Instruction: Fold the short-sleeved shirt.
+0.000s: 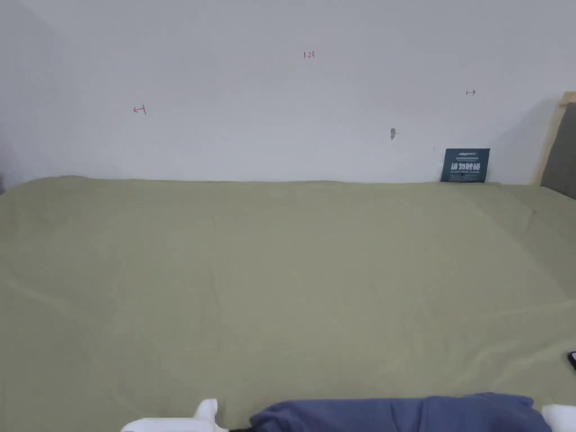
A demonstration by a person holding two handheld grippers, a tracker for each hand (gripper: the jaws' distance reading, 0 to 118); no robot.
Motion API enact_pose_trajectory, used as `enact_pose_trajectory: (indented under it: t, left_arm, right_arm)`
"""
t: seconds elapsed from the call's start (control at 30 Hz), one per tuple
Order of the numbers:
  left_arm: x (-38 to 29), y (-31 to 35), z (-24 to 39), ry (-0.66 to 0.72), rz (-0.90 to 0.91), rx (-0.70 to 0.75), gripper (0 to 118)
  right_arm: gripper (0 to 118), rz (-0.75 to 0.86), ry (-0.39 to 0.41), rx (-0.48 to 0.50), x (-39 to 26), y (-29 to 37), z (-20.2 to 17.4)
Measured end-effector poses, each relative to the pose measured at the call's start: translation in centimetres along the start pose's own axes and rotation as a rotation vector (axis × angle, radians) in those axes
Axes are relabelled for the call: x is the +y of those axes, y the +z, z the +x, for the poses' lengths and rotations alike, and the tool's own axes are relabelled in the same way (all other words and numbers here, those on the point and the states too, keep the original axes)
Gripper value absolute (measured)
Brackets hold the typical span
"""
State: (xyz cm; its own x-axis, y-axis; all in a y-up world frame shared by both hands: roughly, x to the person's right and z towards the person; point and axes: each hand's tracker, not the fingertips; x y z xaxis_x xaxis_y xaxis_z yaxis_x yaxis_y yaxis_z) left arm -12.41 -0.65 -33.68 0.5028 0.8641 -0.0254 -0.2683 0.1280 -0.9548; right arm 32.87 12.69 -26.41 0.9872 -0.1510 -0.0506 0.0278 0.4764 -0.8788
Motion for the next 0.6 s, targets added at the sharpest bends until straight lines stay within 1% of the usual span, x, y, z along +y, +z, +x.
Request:
enact_pose_trajectory:
  t: [0.03, 0.07, 0.1, 0.13, 0.17, 0.27, 0.3, 0.37, 0.4, 0.47, 0.5, 0.6]
  left_arm:
    - [-0.4, 0.2, -0.7, 0.008, 0.019, -0.043, 11]
    - [-0.4, 0.9, -0.5, 0.043, 0.084, -0.191, 11]
    - [-0.6, 1.1, 0.0, 0.054, 0.103, -0.179, 11]
    - [-0.5, 1.9, 0.2, 0.012, 0.128, -0.083, 11]
    - [-0.3, 2.5, 0.3, -0.030, 0.128, -0.047, 11]
    - [0.1, 4.4, 0.4, -0.022, 0.111, -0.087, 11]
    - [0.2, 5.5, 0.6, -0.044, 0.129, -0.068, 11]
    - [0.6, 8.9, 1.3, -0.115, 0.161, 0.027, 11]
    - [0.6, 10.9, 1.7, -0.127, 0.220, 0.072, 11]
    - [1.2, 15.5, 1.4, -0.097, 0.247, 0.080, 11]
    - [1.2, 17.3, 1.4, -0.089, 0.283, 0.111, 11]
    - [0.6, 22.8, 2.7, -0.100, 0.363, 0.264, 11]
  right_arm:
    - [0, -0.006, 0.002, 0.001, -0.1, -0.1, -0.1]
    - [0, -0.010, 0.005, 0.001, -0.2, -0.1, -0.1]
    - [0, -0.012, 0.007, 0.001, -0.2, -0.2, -0.1]
    - [0, -0.015, 0.009, 0.000, -0.2, -0.2, -0.1]
    - [0, -0.019, 0.012, -0.002, -0.1, -0.3, -0.2]
    - [0, -0.018, 0.022, -0.004, 0.2, -0.3, -0.4]
    - [0, -0.015, 0.024, -0.003, 0.4, -0.2, -0.4]
    - [0, -0.010, 0.032, 0.003, 0.8, -0.2, -0.6]
    - [0, -0.011, 0.037, 0.002, 1.1, -0.2, -0.7]
    - [0, -0.008, 0.055, -0.004, 1.7, -0.4, -0.9]
    - [0, -0.007, 0.055, -0.006, 2.0, -0.4, -1.0]
    - [0, 0.007, 0.051, 0.015, 2.6, -0.6, -1.3]
